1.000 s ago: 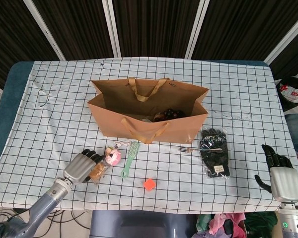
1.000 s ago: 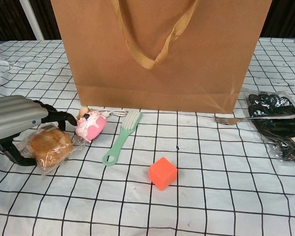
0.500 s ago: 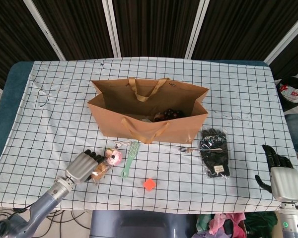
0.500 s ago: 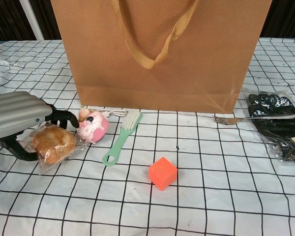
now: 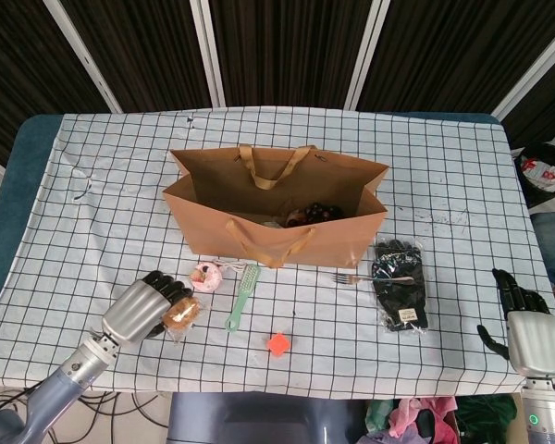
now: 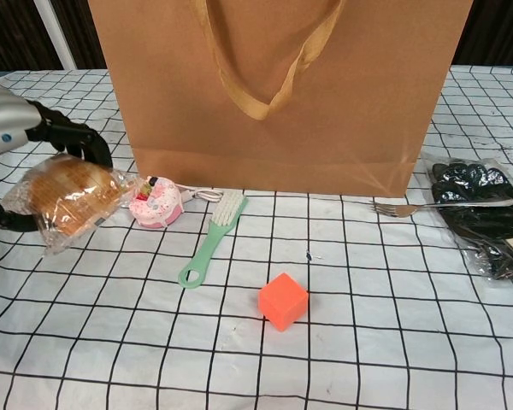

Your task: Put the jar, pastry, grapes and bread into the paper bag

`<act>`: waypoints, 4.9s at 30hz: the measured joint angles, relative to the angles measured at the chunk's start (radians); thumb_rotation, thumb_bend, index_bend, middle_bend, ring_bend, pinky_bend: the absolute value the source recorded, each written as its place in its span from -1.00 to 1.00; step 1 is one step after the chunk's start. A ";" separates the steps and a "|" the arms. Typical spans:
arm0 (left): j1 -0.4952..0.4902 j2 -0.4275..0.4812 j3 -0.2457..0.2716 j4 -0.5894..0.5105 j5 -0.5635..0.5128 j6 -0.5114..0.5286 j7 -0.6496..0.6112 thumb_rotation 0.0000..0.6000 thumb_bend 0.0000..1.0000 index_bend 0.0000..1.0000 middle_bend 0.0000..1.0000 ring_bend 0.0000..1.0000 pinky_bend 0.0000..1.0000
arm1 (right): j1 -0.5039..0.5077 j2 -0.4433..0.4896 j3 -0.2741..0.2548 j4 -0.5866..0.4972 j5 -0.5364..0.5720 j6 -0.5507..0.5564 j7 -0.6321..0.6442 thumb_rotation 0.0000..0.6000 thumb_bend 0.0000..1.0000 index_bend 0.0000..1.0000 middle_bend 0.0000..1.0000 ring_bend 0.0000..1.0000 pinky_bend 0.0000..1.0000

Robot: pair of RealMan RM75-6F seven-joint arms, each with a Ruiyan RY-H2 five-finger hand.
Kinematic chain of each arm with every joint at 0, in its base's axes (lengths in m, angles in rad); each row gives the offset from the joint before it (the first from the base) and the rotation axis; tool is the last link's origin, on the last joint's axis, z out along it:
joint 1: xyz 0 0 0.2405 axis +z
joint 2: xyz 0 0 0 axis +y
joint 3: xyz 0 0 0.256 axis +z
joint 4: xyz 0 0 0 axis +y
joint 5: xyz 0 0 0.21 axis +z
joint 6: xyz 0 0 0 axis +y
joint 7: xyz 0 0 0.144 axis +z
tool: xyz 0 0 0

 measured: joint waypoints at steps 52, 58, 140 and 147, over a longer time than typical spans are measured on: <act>-0.463 -0.053 -0.517 -0.022 -0.582 -0.115 0.139 1.00 -1.00 -0.75 -0.80 -0.98 -0.80 | -0.009 -0.025 0.035 0.038 0.025 -0.036 -0.023 1.00 -0.63 -0.94 -0.80 -0.53 -0.53; -0.381 0.061 -0.507 -0.162 -0.537 -0.019 0.160 1.00 -0.99 -0.72 -0.76 -0.93 -0.71 | -0.016 -0.021 0.040 0.036 0.021 -0.017 -0.022 1.00 -0.62 -0.94 -0.80 -0.53 -0.53; -0.119 -0.407 -0.131 0.483 -0.254 -0.182 -0.236 1.00 -0.57 -0.49 -0.41 -0.60 -0.47 | -0.024 -0.005 0.057 0.048 0.031 -0.028 0.021 1.00 -0.61 -0.94 -0.80 -0.53 -0.53; -0.132 -0.415 -0.132 0.494 -0.263 -0.197 -0.238 1.00 -0.50 -0.46 -0.34 -0.53 -0.42 | -0.024 -0.005 0.056 0.047 0.030 -0.028 0.022 1.00 -0.61 -0.94 -0.80 -0.53 -0.53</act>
